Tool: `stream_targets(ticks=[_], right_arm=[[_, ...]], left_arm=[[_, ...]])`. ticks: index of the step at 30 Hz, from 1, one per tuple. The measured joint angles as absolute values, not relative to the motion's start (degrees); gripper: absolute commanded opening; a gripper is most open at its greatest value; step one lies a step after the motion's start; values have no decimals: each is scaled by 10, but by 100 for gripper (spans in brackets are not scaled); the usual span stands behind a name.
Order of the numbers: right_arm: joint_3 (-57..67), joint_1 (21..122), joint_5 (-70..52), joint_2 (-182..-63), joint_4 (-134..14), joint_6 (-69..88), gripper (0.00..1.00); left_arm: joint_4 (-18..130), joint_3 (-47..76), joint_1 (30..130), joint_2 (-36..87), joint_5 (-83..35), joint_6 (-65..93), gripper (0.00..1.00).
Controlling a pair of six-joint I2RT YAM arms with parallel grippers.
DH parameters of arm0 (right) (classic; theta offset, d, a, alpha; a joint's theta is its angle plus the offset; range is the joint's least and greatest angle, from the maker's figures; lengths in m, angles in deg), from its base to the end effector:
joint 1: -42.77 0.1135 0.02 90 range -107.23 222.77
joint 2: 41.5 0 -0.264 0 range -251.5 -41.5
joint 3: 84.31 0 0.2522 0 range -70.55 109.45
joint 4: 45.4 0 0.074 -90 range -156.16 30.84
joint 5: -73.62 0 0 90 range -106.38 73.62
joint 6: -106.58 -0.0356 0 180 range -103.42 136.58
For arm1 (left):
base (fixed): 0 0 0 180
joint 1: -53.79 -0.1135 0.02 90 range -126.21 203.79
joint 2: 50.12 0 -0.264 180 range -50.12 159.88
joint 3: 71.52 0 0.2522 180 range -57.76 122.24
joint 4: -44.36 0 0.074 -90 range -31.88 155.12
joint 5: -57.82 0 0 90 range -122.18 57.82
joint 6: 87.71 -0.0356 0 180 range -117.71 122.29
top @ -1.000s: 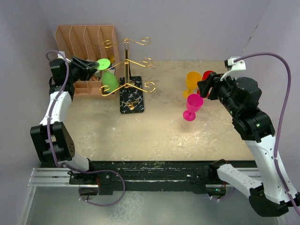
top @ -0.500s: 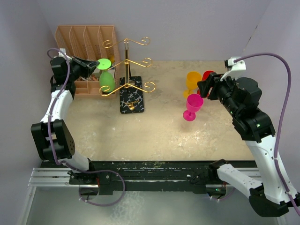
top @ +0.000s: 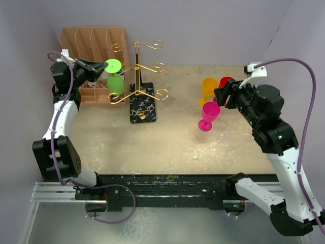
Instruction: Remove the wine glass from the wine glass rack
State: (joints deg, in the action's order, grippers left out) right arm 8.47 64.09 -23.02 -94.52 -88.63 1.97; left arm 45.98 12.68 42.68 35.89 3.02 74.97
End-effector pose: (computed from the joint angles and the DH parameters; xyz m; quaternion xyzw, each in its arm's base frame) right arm 0.1545 0.0559 0.4791 -0.0029 0.7280 0.1709 0.6639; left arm 0.3539 0.0486 0.3627 -0.3090 0.6549 -0.5236 0.4488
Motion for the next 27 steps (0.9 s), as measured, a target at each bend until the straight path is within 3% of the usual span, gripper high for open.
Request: stream_targets(ticks=[13,27], right_arm=[[77,641,-230,-939,-881,19,59],[73,641,-228,-939,-874,18,59]], left_arm=[[381,103,442,380,63,813,0],[376,195,464,449,35,784,0]])
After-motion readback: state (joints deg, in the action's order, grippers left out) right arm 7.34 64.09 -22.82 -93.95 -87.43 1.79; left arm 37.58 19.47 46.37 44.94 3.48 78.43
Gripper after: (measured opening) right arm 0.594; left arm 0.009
